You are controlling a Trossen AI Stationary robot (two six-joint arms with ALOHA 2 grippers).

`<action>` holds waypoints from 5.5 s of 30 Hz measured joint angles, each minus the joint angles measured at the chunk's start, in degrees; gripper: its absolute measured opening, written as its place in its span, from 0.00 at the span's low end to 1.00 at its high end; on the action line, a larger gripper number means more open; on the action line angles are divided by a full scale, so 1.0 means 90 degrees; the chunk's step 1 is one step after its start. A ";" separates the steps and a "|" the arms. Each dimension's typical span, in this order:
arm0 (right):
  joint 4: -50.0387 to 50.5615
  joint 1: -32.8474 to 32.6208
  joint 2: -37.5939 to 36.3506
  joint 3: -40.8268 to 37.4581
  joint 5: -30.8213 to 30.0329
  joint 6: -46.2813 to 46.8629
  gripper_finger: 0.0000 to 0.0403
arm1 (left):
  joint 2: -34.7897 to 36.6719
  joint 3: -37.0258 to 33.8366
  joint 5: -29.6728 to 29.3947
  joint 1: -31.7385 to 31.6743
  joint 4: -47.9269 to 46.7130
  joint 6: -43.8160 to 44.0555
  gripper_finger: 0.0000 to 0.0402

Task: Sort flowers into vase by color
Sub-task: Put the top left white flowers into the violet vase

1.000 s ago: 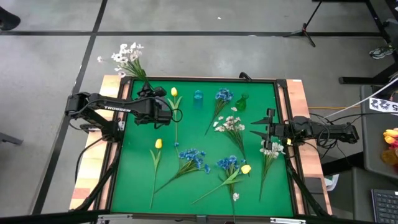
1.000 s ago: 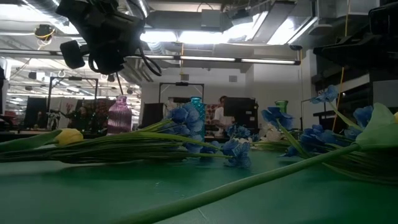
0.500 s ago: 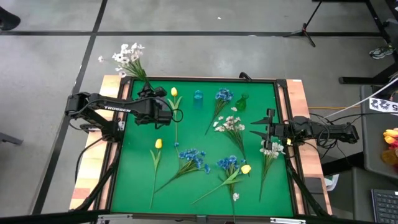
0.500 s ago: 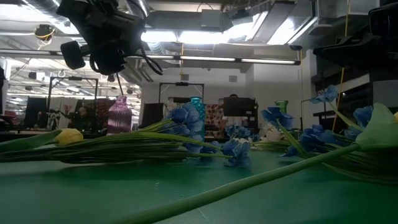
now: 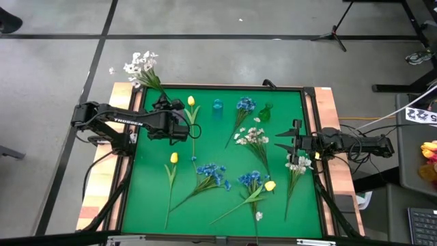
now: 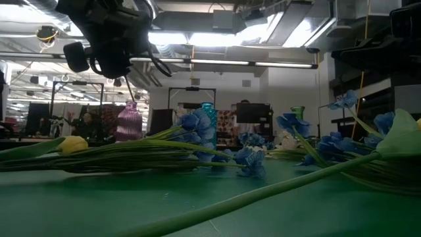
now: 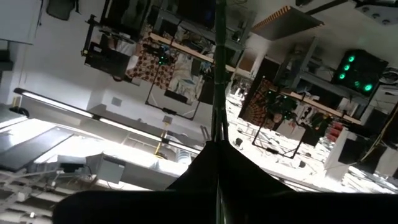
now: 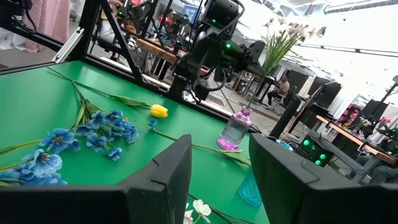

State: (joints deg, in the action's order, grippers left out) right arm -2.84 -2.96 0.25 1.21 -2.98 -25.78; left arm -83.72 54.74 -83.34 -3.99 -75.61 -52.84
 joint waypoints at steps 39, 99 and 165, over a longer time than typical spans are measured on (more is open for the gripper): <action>0.0168 -0.0001 -0.0001 0.0002 0.0002 0.0000 0.40 | 0.0000 0.0000 -0.0017 -0.0007 0.0021 -0.0451 0.00; 0.0195 0.0000 0.0000 0.0002 0.0002 -0.0029 0.40 | -0.0015 -0.1042 -0.0249 0.0464 0.0313 -0.0607 0.00; 0.0294 0.0000 -0.0002 0.0010 -0.0271 -0.0336 0.40 | -0.0012 -0.0690 0.0929 0.0525 0.1647 -0.2239 0.18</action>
State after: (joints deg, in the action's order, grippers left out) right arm -0.19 -2.96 0.23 1.30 -5.42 -28.81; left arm -83.83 48.53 -74.98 0.73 -60.80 -73.00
